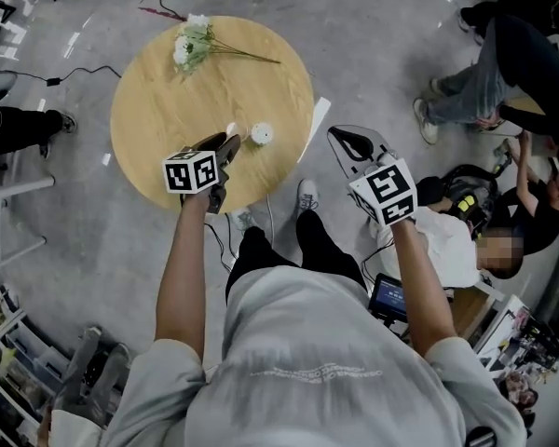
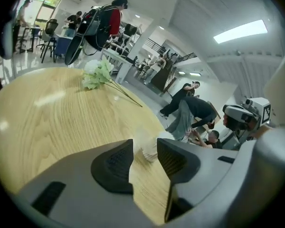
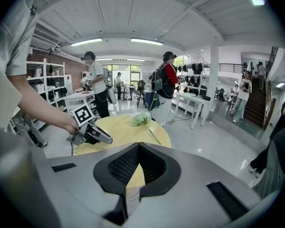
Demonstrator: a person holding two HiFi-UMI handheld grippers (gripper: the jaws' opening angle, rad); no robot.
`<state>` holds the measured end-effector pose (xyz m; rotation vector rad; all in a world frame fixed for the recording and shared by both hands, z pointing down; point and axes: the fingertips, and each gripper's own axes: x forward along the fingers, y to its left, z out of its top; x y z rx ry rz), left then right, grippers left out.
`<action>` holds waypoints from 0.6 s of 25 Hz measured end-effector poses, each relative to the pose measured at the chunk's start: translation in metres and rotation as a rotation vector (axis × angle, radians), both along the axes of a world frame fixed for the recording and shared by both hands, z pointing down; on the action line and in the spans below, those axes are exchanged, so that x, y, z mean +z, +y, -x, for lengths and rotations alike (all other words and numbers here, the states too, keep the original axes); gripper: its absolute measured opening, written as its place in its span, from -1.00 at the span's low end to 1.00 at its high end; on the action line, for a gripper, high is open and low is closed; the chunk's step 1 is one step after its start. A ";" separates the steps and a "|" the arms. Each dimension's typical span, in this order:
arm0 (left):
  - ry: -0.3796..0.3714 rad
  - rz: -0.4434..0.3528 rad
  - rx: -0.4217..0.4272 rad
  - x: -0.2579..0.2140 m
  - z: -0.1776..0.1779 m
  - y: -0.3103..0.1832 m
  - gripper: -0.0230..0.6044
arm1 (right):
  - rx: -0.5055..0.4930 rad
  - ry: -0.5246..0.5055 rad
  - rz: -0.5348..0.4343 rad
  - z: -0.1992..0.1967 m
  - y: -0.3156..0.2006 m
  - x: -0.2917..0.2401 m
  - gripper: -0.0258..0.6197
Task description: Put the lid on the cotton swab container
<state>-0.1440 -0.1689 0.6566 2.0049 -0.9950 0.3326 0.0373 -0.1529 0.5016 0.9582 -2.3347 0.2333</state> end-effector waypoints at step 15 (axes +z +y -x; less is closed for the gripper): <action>-0.004 -0.045 -0.018 -0.025 -0.003 -0.002 -0.60 | -0.024 -0.008 0.002 0.008 0.002 -0.001 -0.84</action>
